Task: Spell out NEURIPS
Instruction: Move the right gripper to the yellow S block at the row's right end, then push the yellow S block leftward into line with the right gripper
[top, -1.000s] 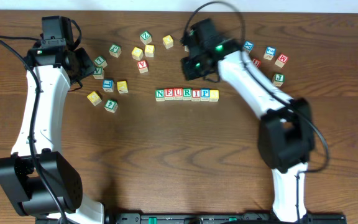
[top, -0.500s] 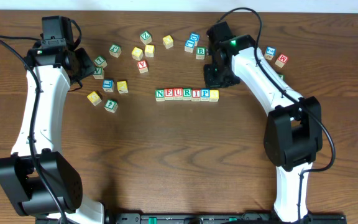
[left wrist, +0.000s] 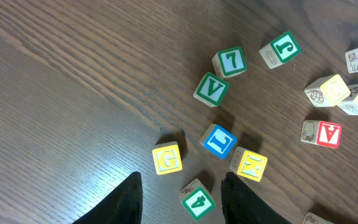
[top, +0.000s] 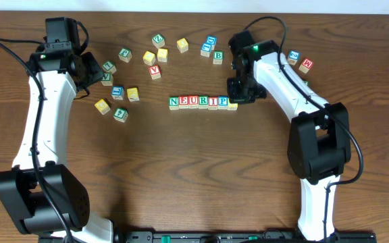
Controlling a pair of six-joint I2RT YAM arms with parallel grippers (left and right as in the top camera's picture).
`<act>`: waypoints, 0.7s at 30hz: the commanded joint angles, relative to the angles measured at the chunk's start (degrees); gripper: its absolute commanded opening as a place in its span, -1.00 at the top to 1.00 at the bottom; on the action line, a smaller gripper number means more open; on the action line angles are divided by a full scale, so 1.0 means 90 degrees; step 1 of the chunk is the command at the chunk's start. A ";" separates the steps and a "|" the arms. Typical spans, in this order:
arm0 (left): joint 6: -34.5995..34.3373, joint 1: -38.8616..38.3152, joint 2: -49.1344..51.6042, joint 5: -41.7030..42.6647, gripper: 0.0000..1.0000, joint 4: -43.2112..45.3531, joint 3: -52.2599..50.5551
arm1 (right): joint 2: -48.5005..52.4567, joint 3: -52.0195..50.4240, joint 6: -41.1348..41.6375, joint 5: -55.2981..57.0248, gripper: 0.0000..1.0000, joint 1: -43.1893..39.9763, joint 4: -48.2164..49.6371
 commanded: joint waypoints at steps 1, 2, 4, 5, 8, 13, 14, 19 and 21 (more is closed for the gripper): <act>0.0129 0.0024 0.0007 -0.0080 0.17 -0.0039 -0.0002 | 0.0061 -0.0325 -0.0146 -0.0131 0.98 0.0104 0.0087; 0.0129 0.0024 0.0007 -0.0083 0.17 -0.0039 -0.0002 | 0.0061 -0.0401 -0.0148 -0.0131 0.98 0.0114 0.0155; 0.0129 0.0024 0.0007 -0.0080 0.17 -0.0039 -0.0002 | 0.0061 -0.0529 -0.0146 -0.0141 0.98 0.0117 0.0236; 0.0129 0.0024 0.0007 -0.0083 0.17 -0.0039 -0.0002 | 0.0061 -0.0566 -0.0146 -0.0155 0.98 0.0117 0.0243; 0.0129 0.0024 0.0007 -0.0080 0.17 -0.0041 -0.0002 | 0.0061 -0.0585 -0.0146 -0.0155 0.98 0.0129 0.0253; 0.0129 0.0024 0.0007 -0.0080 0.17 -0.0039 -0.0002 | 0.0061 -0.0600 -0.0146 -0.0155 0.97 0.0165 0.0403; 0.0129 0.0024 0.0007 -0.0083 0.17 -0.0039 -0.0005 | 0.0061 -0.0614 -0.0146 -0.0153 0.98 0.0177 0.0474; 0.0129 0.0024 0.0007 -0.0083 0.17 -0.0039 -0.0002 | 0.0068 -0.0622 -0.0146 -0.0151 0.97 0.0223 0.0624; 0.0129 0.0024 0.0007 -0.0083 0.17 -0.0039 -0.0002 | 0.0068 -0.0622 -0.0146 -0.0151 0.98 0.0228 0.0661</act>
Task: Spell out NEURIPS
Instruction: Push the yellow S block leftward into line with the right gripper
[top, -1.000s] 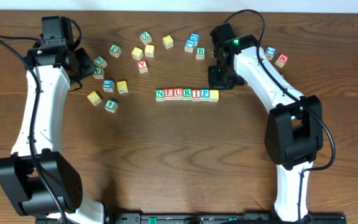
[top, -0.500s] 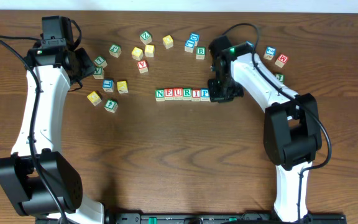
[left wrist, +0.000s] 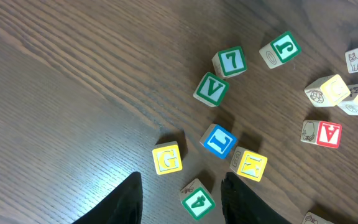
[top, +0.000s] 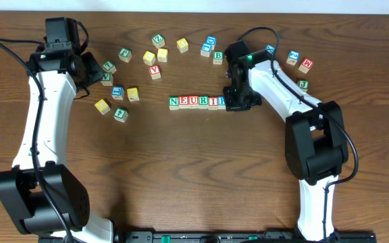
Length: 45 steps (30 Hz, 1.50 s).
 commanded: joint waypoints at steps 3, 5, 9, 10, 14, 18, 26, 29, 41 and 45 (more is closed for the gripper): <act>0.0129 0.0024 0.0007 -0.0080 0.17 -0.0041 -0.0005 | 0.0053 -0.0051 -0.0056 -0.0036 0.97 0.0056 0.0068; 0.0129 0.0024 0.0007 -0.0083 0.17 -0.0041 -0.0005 | 0.0053 -0.0051 -0.0056 -0.0036 0.98 0.0058 0.0070; 0.0129 0.0024 0.0007 -0.0080 0.17 -0.0041 -0.0005 | 0.0046 -0.0049 -0.0058 -0.0058 0.98 0.0063 0.0066; 0.0129 0.0024 0.0007 -0.0083 0.17 -0.0044 -0.0005 | 0.0022 -0.0049 -0.0066 -0.0092 0.98 0.0063 0.0066; 0.0129 0.0024 0.0007 -0.0080 0.17 -0.0046 -0.0005 | -0.0219 -0.0046 -0.0189 -0.0262 0.98 0.0029 0.0061; 0.0129 0.0024 0.0007 -0.0083 0.17 -0.0051 -0.0005 | -0.0619 -0.0046 -0.0199 -0.0187 0.98 -0.0114 0.0058; 0.0129 0.0024 0.0007 -0.0083 0.17 -0.0051 -0.0005 | -0.0452 -0.0097 -0.0119 -0.0012 0.97 -0.0427 0.0379; 0.0129 0.0024 0.0007 -0.0080 0.17 -0.0051 -0.0005 | -0.0323 -0.0107 -0.0102 -0.0012 0.97 -0.0418 0.0503; 0.0129 0.0024 0.0007 -0.0080 0.17 -0.0068 -0.0005 | -0.0267 -0.0578 -0.0005 -0.0066 0.96 -0.0410 0.1001; 0.0129 0.0024 0.0007 -0.0080 0.17 -0.0068 -0.0005 | -0.0267 -0.0583 -0.0058 -0.0068 0.95 -0.0403 0.1025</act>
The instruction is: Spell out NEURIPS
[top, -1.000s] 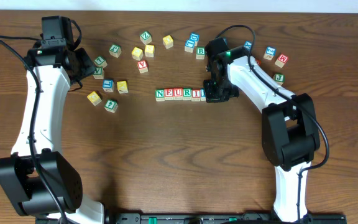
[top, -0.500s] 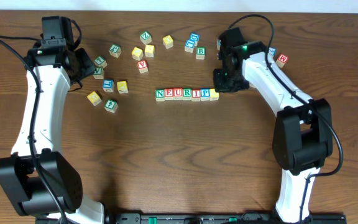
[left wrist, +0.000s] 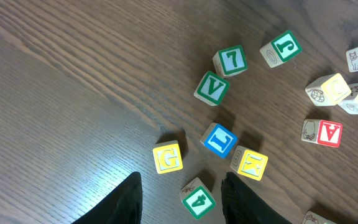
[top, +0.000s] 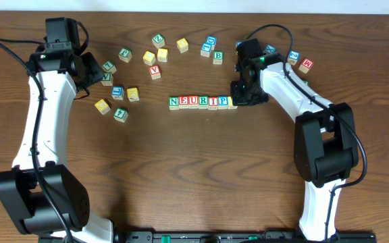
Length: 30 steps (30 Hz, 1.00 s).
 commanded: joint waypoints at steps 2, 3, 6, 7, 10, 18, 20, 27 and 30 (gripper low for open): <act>0.0129 0.0024 0.0007 -0.0080 0.17 -0.0044 -0.0005 | 0.0032 -0.0029 -0.0075 -0.0085 0.95 0.0039 0.0056; 0.0129 0.0024 0.0007 -0.0080 0.17 -0.0044 -0.0005 | 0.0032 -0.0029 -0.0114 -0.0095 0.95 0.0058 0.0075; 0.0129 0.0024 0.0007 -0.0080 0.17 -0.0044 -0.0010 | 0.0034 -0.0029 -0.0175 -0.0095 0.96 0.0107 0.0097; 0.0129 0.0024 0.0007 -0.0083 0.17 -0.0044 -0.0015 | 0.0034 -0.0029 -0.0192 -0.0095 0.96 0.0114 0.0100; 0.0129 0.0024 0.0007 -0.0083 0.17 -0.0044 -0.0046 | 0.0034 -0.0029 -0.0231 -0.0097 0.97 0.0117 0.0100; 0.0129 0.0027 0.0007 -0.0083 0.17 -0.0041 -0.0155 | 0.0034 -0.0029 -0.0284 -0.0194 0.98 0.0124 0.0073; 0.0129 0.0027 0.0007 -0.0083 0.17 -0.0039 -0.0155 | 0.0032 -0.0027 -0.0284 -0.0199 0.98 0.0124 0.0068; 0.0129 0.0027 0.0007 -0.0083 0.17 -0.0034 -0.0155 | -0.0051 0.0194 -0.0503 -0.0214 0.98 0.0117 -0.0134; 0.0129 0.0027 0.0007 -0.0083 0.16 -0.0036 -0.0155 | -0.0163 0.0614 -0.0520 0.0032 0.95 0.0117 -0.0525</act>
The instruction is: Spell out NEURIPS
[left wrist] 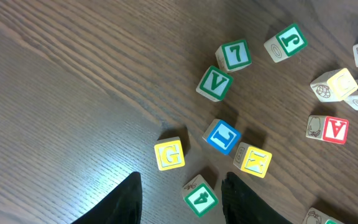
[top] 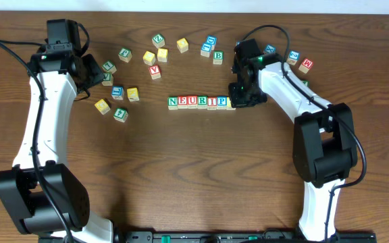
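In the overhead view a row of blocks (top: 198,102) reads N E U R I P. A yellow block (top: 231,104) sits against the P at the right end; its letter is too small to read. My right gripper (top: 240,98) stands right over that end, and its fingers are too dark to make out. My left gripper (top: 90,73) hangs over the loose blocks at the far left. In the left wrist view this gripper (left wrist: 182,200) is open above the table, with a green 4 block (left wrist: 201,198) lying between its fingers.
Loose blocks lie scattered behind the row (top: 162,55) and near the left arm: a yellow G (left wrist: 169,154), a blue L (left wrist: 222,136), a green V (left wrist: 214,83), a green 7 (left wrist: 234,55). More blocks (top: 300,61) lie behind the right arm.
My right gripper has shifted slightly left, closer over the row's right end. The left wrist view has shifted a little; the blocks under it have not moved.
My right gripper stood over the row's right end beside the yellow block. Then it was lower and further left, hiding the P's right side. Later it was back to the right with the yellow block showing. Now it is close again. The left arm stayed put.
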Controlling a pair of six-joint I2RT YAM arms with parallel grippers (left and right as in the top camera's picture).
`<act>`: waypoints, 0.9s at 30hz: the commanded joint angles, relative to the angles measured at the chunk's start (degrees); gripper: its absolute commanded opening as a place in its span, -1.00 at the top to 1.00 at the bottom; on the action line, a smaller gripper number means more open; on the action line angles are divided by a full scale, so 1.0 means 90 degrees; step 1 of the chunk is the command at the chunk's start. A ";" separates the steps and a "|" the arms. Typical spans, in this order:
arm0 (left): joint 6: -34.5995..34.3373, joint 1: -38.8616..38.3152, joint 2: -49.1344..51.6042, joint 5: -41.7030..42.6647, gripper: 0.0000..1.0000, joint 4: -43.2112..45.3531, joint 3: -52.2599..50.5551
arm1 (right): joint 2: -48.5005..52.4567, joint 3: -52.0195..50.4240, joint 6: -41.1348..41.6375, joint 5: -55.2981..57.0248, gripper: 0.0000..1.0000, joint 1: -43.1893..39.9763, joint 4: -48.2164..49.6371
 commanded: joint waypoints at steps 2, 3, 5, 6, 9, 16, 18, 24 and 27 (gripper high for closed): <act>0.0129 0.0027 0.0007 -0.0083 0.17 -0.0029 -0.0070 | -0.0197 0.0707 -0.0189 0.0194 0.94 0.0056 -0.0403; 0.0129 0.0024 0.0007 -0.0083 0.17 -0.0027 -0.0070 | -0.0209 0.0801 -0.0187 0.0194 0.94 0.0090 -0.0474; 0.0129 0.0027 0.0007 -0.0083 0.17 -0.0029 -0.0070 | -0.0211 0.0882 -0.0182 0.0187 0.92 0.0177 -0.0498; 0.0129 0.0024 0.0007 -0.0083 0.16 -0.0029 -0.0070 | -0.0211 0.0886 -0.0182 0.0165 0.92 0.0240 -0.0474; 0.0129 0.0024 0.0007 -0.0083 0.16 -0.0029 -0.0070 | -0.0187 0.0879 -0.0182 -0.0056 0.91 0.0447 -0.0442; 0.0129 0.0024 0.0007 -0.0083 0.16 -0.0036 -0.0070 | -0.0051 0.0874 -0.0126 -0.0206 0.93 0.1100 -0.0138; 0.0129 0.0024 0.0007 -0.0083 0.17 -0.0036 -0.0070 | -0.0034 0.0874 -0.0068 -0.0102 0.94 0.1229 -0.0015; 0.0129 0.0024 0.0007 -0.0083 0.17 -0.0034 -0.0075 | -0.0032 0.0874 0.0129 0.0148 0.95 0.1370 0.0444; 0.0129 0.0024 0.0007 -0.0083 0.17 -0.0034 -0.0075 | 0.0007 0.0874 0.0160 0.0250 0.95 0.1404 0.0617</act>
